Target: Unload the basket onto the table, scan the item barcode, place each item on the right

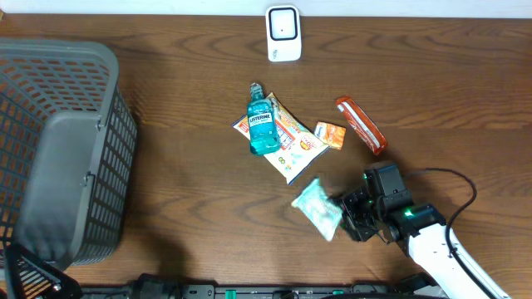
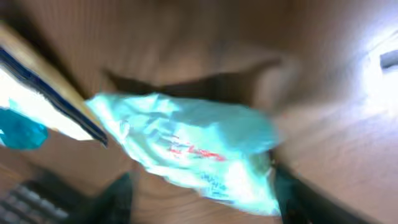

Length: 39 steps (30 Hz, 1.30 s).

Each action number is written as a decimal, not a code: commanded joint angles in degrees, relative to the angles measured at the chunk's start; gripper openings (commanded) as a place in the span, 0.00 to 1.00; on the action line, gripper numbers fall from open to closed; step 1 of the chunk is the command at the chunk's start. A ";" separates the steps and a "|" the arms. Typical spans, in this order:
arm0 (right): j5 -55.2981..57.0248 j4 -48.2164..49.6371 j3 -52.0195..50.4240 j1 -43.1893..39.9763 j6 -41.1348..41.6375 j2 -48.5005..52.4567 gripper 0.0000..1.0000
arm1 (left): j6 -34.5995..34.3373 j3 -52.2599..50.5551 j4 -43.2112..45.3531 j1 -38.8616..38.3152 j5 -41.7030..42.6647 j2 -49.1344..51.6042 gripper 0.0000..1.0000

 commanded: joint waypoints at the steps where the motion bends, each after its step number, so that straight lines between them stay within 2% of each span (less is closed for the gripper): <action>1: 2.08 2.43 0.26 0.46 -14.32 -0.39 0.76 | 0.50 -0.17 0.44 -0.24 -0.50 -0.09 0.99; 5: -1.95 5.25 3.41 0.98 -24.57 -2.47 0.82 | 0.50 -0.17 0.42 -0.24 -0.50 -0.09 0.99; 6: -1.92 5.09 4.98 1.62 -28.81 -3.21 0.85 | 0.52 -0.17 0.42 -0.24 -0.50 -0.09 0.99; 8: -1.84 4.94 7.80 3.67 -38.91 -4.07 0.98 | 0.50 -0.17 0.24 -0.24 -0.50 -0.09 0.99; 11: 0.09 4.74 10.03 8.37 -53.09 -4.11 0.99 | 0.50 -0.20 -0.20 -0.24 -0.50 -0.09 0.99; 12: 1.90 4.66 10.01 10.16 -55.36 -4.11 0.99 | 0.50 -0.20 -0.24 -0.24 -0.50 -0.09 0.99; 18: 27.10 1.49 9.92 23.82 -58.86 0.55 0.99 | 0.50 -0.20 -0.22 -0.24 -0.50 -0.09 0.99; 23: 39.76 2.01 9.92 33.11 -62.29 8.55 0.99 | 0.50 -0.20 -0.22 -0.24 -0.50 -0.09 0.99; 25: 44.98 2.21 9.92 35.69 -62.25 14.16 0.95 | 0.50 -0.20 -0.22 -0.24 -0.50 -0.09 0.99; 29: 45.68 1.44 11.50 36.65 -62.60 22.93 0.86 | 0.50 -0.20 -0.20 -0.24 -0.50 -0.09 0.99; 34: 44.19 -3.28 15.72 36.98 -62.99 26.77 0.52 | 0.52 -0.20 -0.13 -0.24 -0.52 -0.09 0.99; 39: 43.67 -3.28 15.76 36.98 -61.86 26.75 0.41 | 0.52 -0.20 -0.15 -0.24 -0.52 -0.09 0.99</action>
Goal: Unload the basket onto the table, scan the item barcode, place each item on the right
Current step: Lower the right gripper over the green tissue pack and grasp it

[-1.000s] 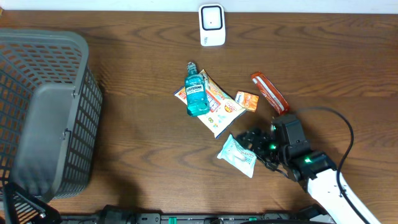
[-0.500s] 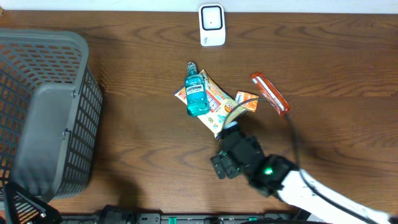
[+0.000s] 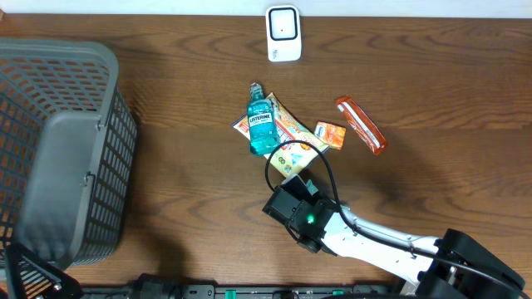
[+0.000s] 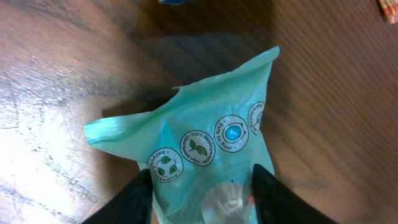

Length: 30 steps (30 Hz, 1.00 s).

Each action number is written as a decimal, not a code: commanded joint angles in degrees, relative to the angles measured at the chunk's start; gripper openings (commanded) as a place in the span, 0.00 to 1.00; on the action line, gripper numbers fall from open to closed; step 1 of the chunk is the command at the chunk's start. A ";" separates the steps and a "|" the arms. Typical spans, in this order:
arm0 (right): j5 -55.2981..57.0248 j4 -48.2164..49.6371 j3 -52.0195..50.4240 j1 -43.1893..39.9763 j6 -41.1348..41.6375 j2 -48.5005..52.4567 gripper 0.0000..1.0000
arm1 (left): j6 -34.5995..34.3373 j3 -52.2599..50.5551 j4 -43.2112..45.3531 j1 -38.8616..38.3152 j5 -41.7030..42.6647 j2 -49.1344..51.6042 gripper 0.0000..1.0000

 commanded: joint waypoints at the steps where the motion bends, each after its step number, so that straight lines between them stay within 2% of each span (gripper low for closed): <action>1: 1.11 -0.07 0.90 0.33 0.61 0.50 0.37 | 0.50 -0.17 0.15 -0.24 -0.52 -0.09 0.99; 3: 1.11 -0.24 0.90 0.33 0.63 0.50 0.33 | 0.52 -0.17 0.15 -0.24 -0.52 -0.09 0.99; 7: 1.11 -1.16 0.90 0.28 0.61 0.50 0.35 | 0.52 -0.17 0.13 -0.24 -0.52 -0.09 0.99; 10: 1.07 -1.81 0.83 0.28 0.63 0.55 0.20 | 0.50 -0.17 0.13 -0.24 -0.52 -0.09 0.99; 12: 0.59 -1.90 0.72 0.26 0.61 0.57 0.16 | 0.52 -0.17 0.15 -0.24 -0.52 -0.09 0.99; 15: -1.66 -1.42 0.81 0.04 0.79 0.55 0.01 | 0.50 -0.17 0.15 -0.24 -0.52 -0.09 0.99; 16: -3.15 -1.36 1.16 -0.33 1.70 0.50 0.01 | 0.52 -0.17 0.15 -0.24 -0.50 -0.09 0.99; 20: -19.28 -1.79 5.62 -4.09 2.19 -1.07 0.01 | 0.50 -0.17 0.13 -0.24 -0.52 -0.09 0.99; 26: -52.81 -3.19 12.04 -15.37 -2.25 -4.48 0.01 | 0.50 -0.17 0.20 -0.24 -0.52 -0.09 0.99; 30: -77.00 -2.14 11.74 -22.77 -11.47 -4.44 0.01 | 0.52 -0.17 0.37 -0.24 -0.52 -0.09 0.99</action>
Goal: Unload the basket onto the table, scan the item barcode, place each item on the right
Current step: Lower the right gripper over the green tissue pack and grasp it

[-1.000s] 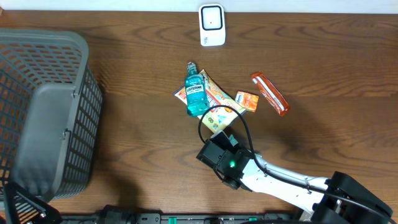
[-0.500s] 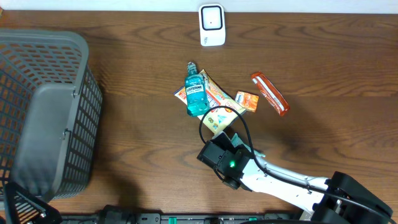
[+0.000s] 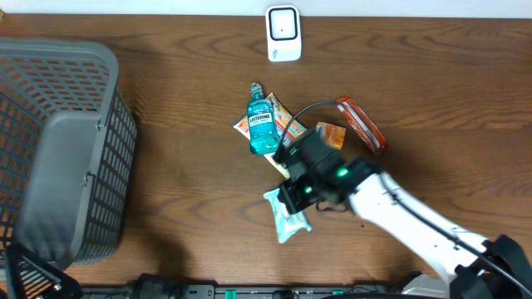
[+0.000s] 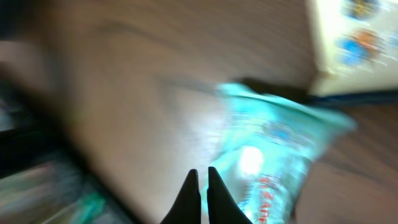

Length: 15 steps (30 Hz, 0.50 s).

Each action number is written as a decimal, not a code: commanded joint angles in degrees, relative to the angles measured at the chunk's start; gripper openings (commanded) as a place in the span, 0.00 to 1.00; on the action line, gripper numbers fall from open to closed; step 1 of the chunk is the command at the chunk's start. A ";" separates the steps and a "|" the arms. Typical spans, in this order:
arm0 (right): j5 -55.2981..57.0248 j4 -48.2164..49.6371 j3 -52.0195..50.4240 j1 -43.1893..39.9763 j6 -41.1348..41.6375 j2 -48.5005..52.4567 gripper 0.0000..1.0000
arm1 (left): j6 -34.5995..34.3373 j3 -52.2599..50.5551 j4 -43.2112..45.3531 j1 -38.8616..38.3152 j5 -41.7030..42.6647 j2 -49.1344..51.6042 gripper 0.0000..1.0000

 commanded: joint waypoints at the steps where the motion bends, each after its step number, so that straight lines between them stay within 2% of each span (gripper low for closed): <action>1: -32.00 -0.20 -0.04 -5.33 -11.28 -0.22 0.01 | 0.50 -0.15 0.33 -0.24 -0.52 -0.09 0.99; 2: -34.62 -0.22 -0.24 -6.29 -13.03 -0.13 0.01 | 0.52 -0.15 0.33 -0.24 -0.52 -0.09 0.99; 4: -31.89 -0.70 -0.66 -7.41 -13.33 -0.09 0.01 | 0.50 -0.15 0.33 -0.24 -0.52 -0.09 0.99; 5: -28.68 -1.16 -0.85 -7.23 -12.72 -0.09 0.08 | 0.50 -0.15 0.33 -0.24 -0.52 -0.09 0.99; 6: -25.97 -1.75 -0.85 -6.64 -12.17 -0.09 0.18 | 0.50 -0.17 0.33 -0.24 -0.50 -0.09 0.99; 7: -24.48 -1.84 -0.83 -5.90 -11.67 -0.09 0.41 | 0.50 -0.15 0.31 -0.24 -0.50 -0.09 0.99; 8: -23.12 -1.57 -0.83 -4.59 -11.10 -0.11 0.56 | 0.50 -0.17 0.28 -0.24 -0.52 -0.09 0.99; 11: -18.21 -0.09 -0.81 -1.09 -6.95 -0.15 0.93 | 0.52 -0.17 0.28 -0.24 -0.52 -0.09 0.99; 12: -13.86 0.35 -0.81 0.52 -4.55 -0.15 0.99 | 0.50 -0.17 0.26 -0.24 -0.52 -0.09 0.99; 15: -6.12 1.49 -0.81 4.07 1.66 -0.13 0.99 | 0.52 -0.17 0.28 -0.24 -0.52 -0.09 0.99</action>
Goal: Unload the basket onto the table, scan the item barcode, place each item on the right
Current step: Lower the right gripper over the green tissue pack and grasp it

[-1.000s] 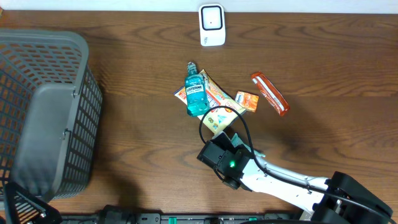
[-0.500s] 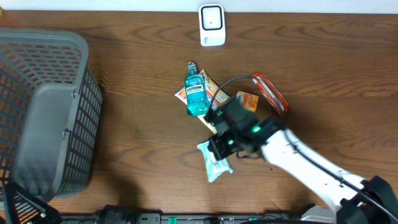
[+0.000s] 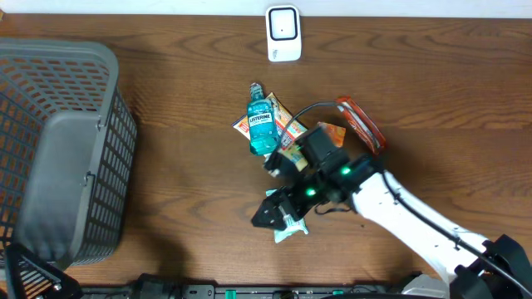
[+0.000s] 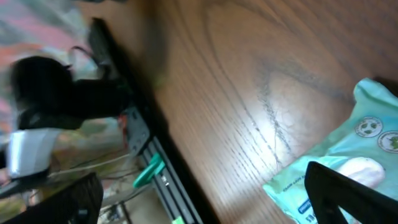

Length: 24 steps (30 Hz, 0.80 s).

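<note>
The teal wipes packet (image 3: 293, 227) lies flat on the table in front of the pile of goods. In the right wrist view the packet (image 4: 354, 146) shows at the right, next to one finger. My right gripper (image 3: 270, 203) hovers just left of it, wide open with nothing between its fingers (image 4: 351, 193). The white scanner (image 3: 283, 34) stands at the far edge of the table. My left gripper is out of view.
A blue mouthwash bottle (image 3: 261, 126) lies on a snack bag (image 3: 291, 133). An orange box (image 3: 332, 133) and a red packet (image 3: 362, 124) lie to their right. A grey basket (image 3: 62, 149) fills the left. The table's front edge with its rail (image 4: 143, 155) is close by.
My right gripper was shut over the teal packet; now it stands wide open at the packet's left side. The packet lies in about the same spot.
At first the packet lay at the lower right with my right gripper just behind it. Then the gripper was further left with the packet between its fingers. After that the packet lay below the pile with the gripper shut over it, and now the gripper is open.
</note>
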Each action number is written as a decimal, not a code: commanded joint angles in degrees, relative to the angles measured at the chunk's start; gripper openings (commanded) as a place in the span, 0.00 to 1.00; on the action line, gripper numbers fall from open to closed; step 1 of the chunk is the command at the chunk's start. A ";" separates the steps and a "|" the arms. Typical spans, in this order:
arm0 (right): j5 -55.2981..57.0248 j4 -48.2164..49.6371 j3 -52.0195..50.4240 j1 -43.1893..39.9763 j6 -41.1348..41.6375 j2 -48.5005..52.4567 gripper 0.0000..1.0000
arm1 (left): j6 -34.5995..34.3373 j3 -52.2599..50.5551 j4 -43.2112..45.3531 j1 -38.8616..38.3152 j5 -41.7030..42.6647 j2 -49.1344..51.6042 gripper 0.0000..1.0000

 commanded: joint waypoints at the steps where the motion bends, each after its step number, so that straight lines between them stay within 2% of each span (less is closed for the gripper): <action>1: 10.75 1.18 -0.35 4.15 8.07 -0.02 0.99 | 0.52 -0.17 0.26 -0.24 -0.52 -0.09 0.99; 5: 19.65 2.69 -0.37 8.22 8.04 0.09 0.97 | 0.50 -0.17 0.26 -0.24 -0.50 -0.09 0.99; 7: 25.16 3.30 -0.37 9.73 11.82 0.09 0.83 | 0.50 -0.17 0.26 -0.24 -0.50 -0.09 0.99; 9: 33.40 1.55 -0.37 11.04 18.05 0.09 0.74 | 0.50 -0.17 0.24 -0.24 -0.50 -0.09 0.99; 13: 44.87 -1.62 -0.37 12.50 24.57 0.15 0.70 | 0.50 -0.17 0.24 -0.24 -0.50 -0.09 0.99; 18: 46.01 -1.77 -0.35 12.79 25.59 2.89 0.69 | 0.50 -0.17 0.24 -0.24 -0.50 -0.09 0.99; 21: 46.01 -2.54 -0.02 13.18 26.51 5.44 0.56 | 0.50 -0.17 0.24 -0.24 -0.50 -0.09 0.99; 24: 46.45 -4.72 1.81 14.95 27.32 7.67 0.53 | 0.52 -0.17 0.24 -0.24 -0.50 -0.09 0.99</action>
